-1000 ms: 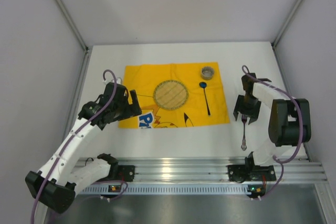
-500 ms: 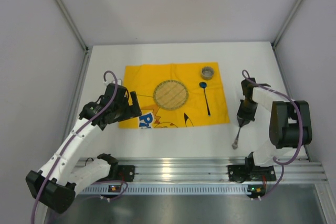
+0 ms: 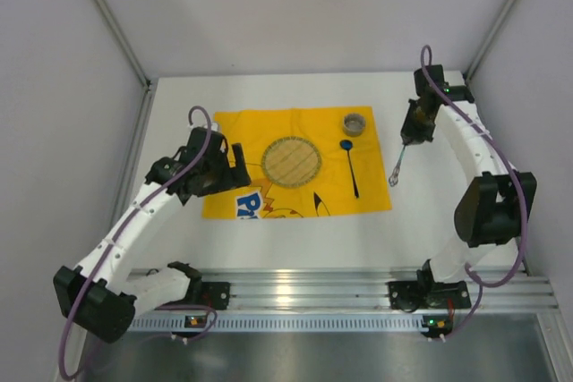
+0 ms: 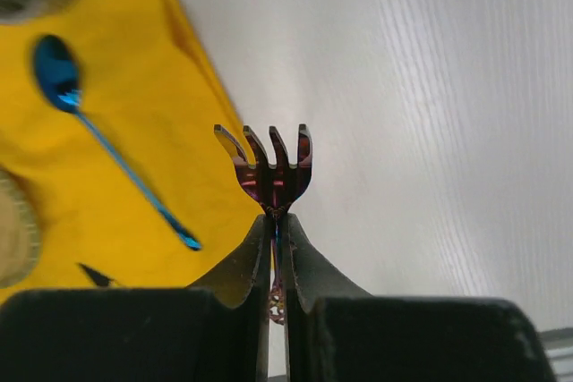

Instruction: Set the dinner table for one person

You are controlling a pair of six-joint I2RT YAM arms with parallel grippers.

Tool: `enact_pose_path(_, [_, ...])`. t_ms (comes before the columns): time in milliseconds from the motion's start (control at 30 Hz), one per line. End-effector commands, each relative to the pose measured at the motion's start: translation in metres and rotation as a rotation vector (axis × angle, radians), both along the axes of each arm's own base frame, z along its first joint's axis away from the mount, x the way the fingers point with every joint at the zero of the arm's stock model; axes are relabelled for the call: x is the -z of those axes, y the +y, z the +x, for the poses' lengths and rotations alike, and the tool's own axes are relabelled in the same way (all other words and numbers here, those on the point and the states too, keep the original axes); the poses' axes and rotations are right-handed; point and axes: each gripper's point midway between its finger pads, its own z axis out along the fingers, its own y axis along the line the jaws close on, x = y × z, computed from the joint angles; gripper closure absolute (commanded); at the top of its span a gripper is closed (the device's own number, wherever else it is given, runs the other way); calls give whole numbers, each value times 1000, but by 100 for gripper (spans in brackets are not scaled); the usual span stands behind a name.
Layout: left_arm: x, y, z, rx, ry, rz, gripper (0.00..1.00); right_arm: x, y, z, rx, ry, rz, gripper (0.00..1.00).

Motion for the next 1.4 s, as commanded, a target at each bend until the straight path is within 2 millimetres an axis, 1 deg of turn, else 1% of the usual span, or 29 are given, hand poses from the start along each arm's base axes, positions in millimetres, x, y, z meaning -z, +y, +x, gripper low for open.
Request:
enact_pose_path(0, [-32,-41,39,115,-103,-97,6,-48,46,3,-62,-41,95,100])
enact_pose_path(33, [-38,-50,51,128,-134,-108,7,-65,61,10,-83,-80,144,100])
enact_pose_path(67, [-49,-62,58,159,-155,-140,7,-71,77,8,-112,-89,154,100])
enact_pose_path(100, [-43,-76,64,192,-135,-151,7,-78,92,5,-126,-85,200,100])
enact_pose_path(133, [-46,-86,70,213,-146,-173,7,-89,105,4,-147,-103,233,100])
enact_pose_path(167, [-62,-101,81,237,-195,-217,7,-94,121,-1,-179,-103,256,100])
enact_pose_path(200, [-55,-117,86,273,-174,-236,7,-99,131,-4,-184,-107,284,100])
enact_pose_path(233, [-60,-133,86,324,-175,-279,7,-104,142,-8,-201,-108,316,100])
enact_pose_path(267, [-72,-148,90,363,-203,-303,7,-109,153,-15,-225,-112,337,100])
enact_pose_path(300, [-79,-168,88,417,-222,-323,7,-114,160,-17,-218,-118,364,100])
enact_pose_path(333, [-66,-183,89,453,-187,-323,7,-117,166,-19,-227,-120,383,100])
enact_pose_path(367, [-78,-197,91,487,-211,-337,7,-122,172,-24,-238,-127,395,100])
enact_pose_path(400, [-78,-215,82,536,-204,-342,7,-127,174,-25,-236,-136,404,100])
enact_pose_path(433, [-65,-228,81,561,-172,-333,7,-131,177,-27,-239,-146,409,100])
enact_pose_path(467, [-71,-238,79,587,-183,-339,7,-135,180,-29,-247,-151,416,100])
enact_pose_path(500, [-68,-253,68,626,-176,-343,7,-137,179,-30,-242,-157,419,100])
enact_pose_path(600, [-57,-276,54,677,-148,-348,7,-142,178,-33,-242,-164,422,100])
enact_pose_path(700, [-53,-288,45,713,-132,-362,9,-144,175,-36,-236,-171,419,100])
enact_pose_path(767, [-54,-290,41,725,-132,-364,10,-145,174,-38,-234,-176,417,100])
enact_pose_path(800, [-53,-290,41,719,-132,-358,13,-146,173,-38,-232,-177,417,100])
enact_pose_path(867, [-49,-289,40,717,-123,-360,23,-149,172,-39,-229,-185,421,100])
enact_pose_path(900, [-47,-290,38,723,-113,-367,37,-149,172,-39,-229,-186,423,100])
enact_pose_path(967, [-45,-292,35,736,-104,-382,59,-151,173,-40,-229,-187,434,100])
enact_pose_path(1000, [-44,-294,34,742,-100,-388,95,-152,174,-40,-230,-187,441,100])
enact_pose_path(1033, [-44,-294,35,740,-96,-393,100,-151,175,-41,-234,-181,448,100])
enact_pose_path(1200, [-58,-304,29,790,-119,-457,100,-146,182,-43,-242,-177,487,100])
enact_pose_path(1300, [-60,-302,27,805,-127,-459,100,-150,185,-41,-258,-199,504,98])
enact_pose_path(1333, [-57,-299,28,807,-127,-444,100,-152,186,-40,-269,-202,508,65])
enact_pose_path(1367, [-56,-292,31,804,-120,-446,100,-153,186,-40,-283,-203,503,44])
